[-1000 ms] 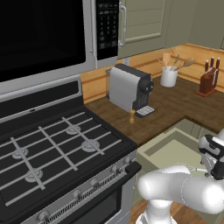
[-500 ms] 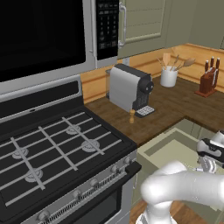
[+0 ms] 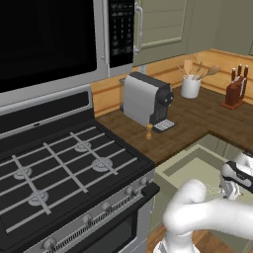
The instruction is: Pick the whisk from the drawer and place it on the counter.
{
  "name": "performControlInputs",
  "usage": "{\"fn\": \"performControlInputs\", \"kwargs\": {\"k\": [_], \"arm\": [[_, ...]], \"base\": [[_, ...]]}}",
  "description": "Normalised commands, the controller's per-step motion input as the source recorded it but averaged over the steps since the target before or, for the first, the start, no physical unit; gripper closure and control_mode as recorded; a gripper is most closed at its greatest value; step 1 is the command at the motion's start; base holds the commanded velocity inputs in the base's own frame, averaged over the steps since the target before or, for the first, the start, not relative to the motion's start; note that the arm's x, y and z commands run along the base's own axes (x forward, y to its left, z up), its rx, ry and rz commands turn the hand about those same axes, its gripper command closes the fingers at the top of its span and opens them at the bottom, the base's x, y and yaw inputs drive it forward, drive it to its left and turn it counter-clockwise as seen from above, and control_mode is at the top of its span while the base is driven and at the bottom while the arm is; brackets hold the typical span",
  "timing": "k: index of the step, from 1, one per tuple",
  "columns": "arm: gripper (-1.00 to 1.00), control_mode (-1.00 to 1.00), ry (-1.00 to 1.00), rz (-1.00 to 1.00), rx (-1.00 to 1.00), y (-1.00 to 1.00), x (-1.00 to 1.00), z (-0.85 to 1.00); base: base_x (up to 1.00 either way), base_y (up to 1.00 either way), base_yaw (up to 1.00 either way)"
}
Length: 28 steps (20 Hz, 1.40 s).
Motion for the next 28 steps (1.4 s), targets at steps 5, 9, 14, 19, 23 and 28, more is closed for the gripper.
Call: {"fn": "performControlInputs", "kwargs": {"k": [5, 9, 14, 19, 23, 28], "arm": [[-1.00, -1.00, 0.04, 0.00, 0.00, 0.00, 0.08, -0.79], [1.00, -1.00, 0.04, 0.00, 0.00, 0.00, 0.06, -0.75], [1.00, -1.00, -0.09, 0.03, 0.00, 0.01, -0.42, -0.28], [1.00, -1.00, -0.29, 0.00, -0.01, 0.27, -0.87, 0.76], [1.00, -1.00, -0.31, 0.01, 0.07, 0.23, -0.46, 1.00], [1.00, -1.00, -0.41, 0.00, 0.05, 0.14, -0.10, 1.00]], "base": [[0.00, 0.00, 0.00], [0.00, 0.00, 0.00], [0.00, 0.00, 0.00], [0.00, 0.00, 0.00], [0.00, 0.00, 0.00], [0.00, 0.00, 0.00]]}}
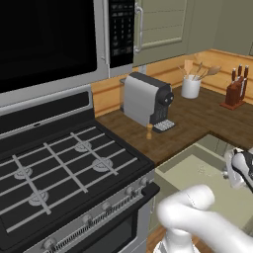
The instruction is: Pick the whisk from the drawer and place it on the counter.
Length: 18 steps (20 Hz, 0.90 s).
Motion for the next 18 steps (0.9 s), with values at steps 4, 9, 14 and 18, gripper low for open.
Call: {"fn": "performControlInputs", "kwargs": {"k": [4, 9, 14, 18], "arm": [[1.00, -1.00, -0.34, 0.00, 0.01, 0.03, 0.64, 1.00], [1.00, -1.00, 0.00, -0.01, 0.03, -0.01, 1.00, 1.00], [1.00, -1.00, 0.27, -0.09, 0.05, -0.29, 0.92, 1.00], [1.00, -1.00, 0.13, -0.04, 0.09, -0.59, 0.68, 0.71]], "base": [[0.00, 0.00, 0.00], [0.00, 0.00, 0.00], [0.00, 0.00, 0.00], [0.00, 0.00, 0.00]]}}
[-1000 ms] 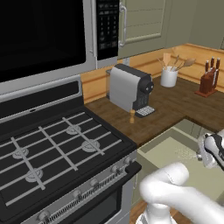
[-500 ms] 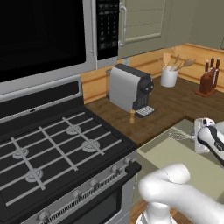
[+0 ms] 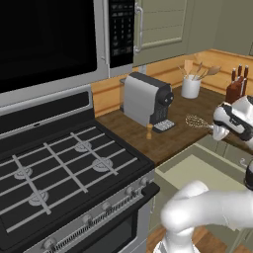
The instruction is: Pick the whisk from the drawer and place it on the counter.
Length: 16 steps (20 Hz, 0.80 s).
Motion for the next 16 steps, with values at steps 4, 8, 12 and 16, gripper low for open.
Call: {"fn": "performControlInputs", "kwargs": {"k": [4, 8, 12, 16], "arm": [[1.00, -1.00, 0.02, 0.00, 0.02, -0.53, 0.75, -0.01], [1.00, -1.00, 0.00, 0.00, 0.00, -0.29, 0.67, -0.23], [1.00, -1.00, 0.00, 0.00, 0.02, -0.39, 0.68, -0.33], [1.00, -1.00, 0.00, 0.02, 0.00, -0.01, 0.73, -0.46]], "base": [[0.00, 0.00, 0.00], [0.00, 0.00, 0.00], [0.00, 0.00, 0.00], [0.00, 0.00, 0.00]]}}
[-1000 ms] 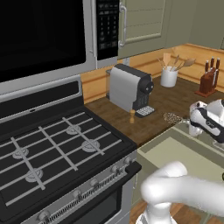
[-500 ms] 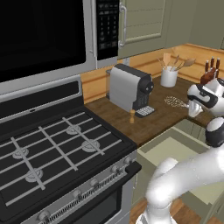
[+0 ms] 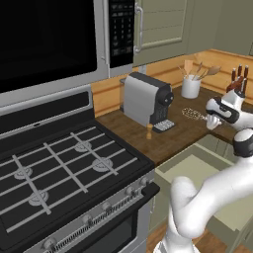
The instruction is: Pick the whisk from the drawer and place it on the counter.
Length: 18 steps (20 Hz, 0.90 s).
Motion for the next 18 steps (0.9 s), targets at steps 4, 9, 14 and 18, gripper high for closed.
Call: {"fn": "performControlInputs", "kwargs": {"k": [4, 9, 14, 18], "arm": [[1.00, -1.00, 0.00, 0.00, 0.00, 0.01, 0.62, -0.48], [1.00, -1.00, 0.01, 0.01, 0.00, 0.00, 0.59, -0.34], [-1.00, -1.00, 0.00, 0.01, 0.00, 0.00, 0.39, -0.28], [-1.00, -1.00, -0.04, 0.01, 0.01, -0.03, -0.04, 0.00]], "base": [[0.00, 0.00, 0.00], [0.00, 0.00, 0.00], [0.00, 0.00, 0.00], [0.00, 0.00, 0.00]]}}
